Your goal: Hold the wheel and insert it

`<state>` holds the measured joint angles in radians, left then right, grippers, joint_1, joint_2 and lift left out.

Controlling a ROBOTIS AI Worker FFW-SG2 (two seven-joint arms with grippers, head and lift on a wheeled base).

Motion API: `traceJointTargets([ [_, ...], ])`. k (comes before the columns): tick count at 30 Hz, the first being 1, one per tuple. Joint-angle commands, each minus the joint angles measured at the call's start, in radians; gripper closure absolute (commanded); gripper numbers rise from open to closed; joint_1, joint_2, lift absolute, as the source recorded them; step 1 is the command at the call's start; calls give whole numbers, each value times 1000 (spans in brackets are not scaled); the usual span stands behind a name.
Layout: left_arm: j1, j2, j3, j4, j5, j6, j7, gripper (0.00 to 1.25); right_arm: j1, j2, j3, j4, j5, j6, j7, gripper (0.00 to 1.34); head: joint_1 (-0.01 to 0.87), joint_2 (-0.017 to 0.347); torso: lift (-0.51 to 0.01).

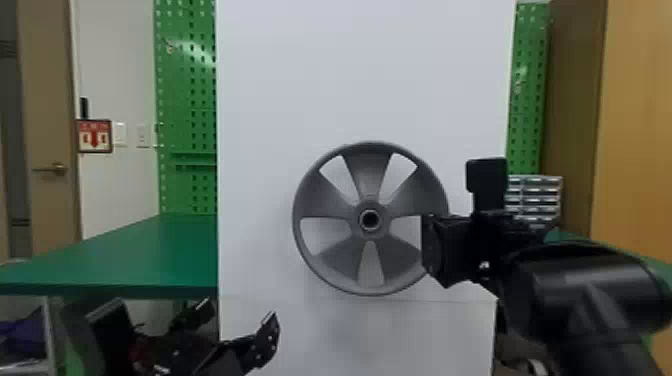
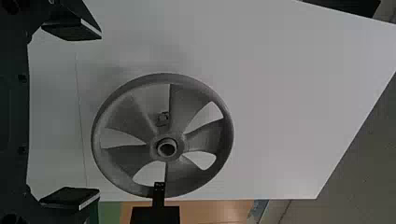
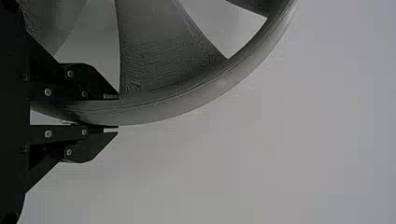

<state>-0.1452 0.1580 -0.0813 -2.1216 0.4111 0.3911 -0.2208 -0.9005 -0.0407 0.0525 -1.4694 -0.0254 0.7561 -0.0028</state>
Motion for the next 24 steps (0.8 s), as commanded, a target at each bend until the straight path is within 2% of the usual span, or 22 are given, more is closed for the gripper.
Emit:
traceJointTargets([
  [1,-1,0,-2,0,0,0,0,101,-8,1,-10,20,2,-12,0,1128,97,15,-442],
  [8,-1,0,-3,2,0,0,0,101,-31,4,-23,74,13,-29,0,1128,97,15,-442],
  [24,1,0,-3,3,2,0,0,101,-28,2,-25,75,9,-44,0,1128,97,15,-442],
])
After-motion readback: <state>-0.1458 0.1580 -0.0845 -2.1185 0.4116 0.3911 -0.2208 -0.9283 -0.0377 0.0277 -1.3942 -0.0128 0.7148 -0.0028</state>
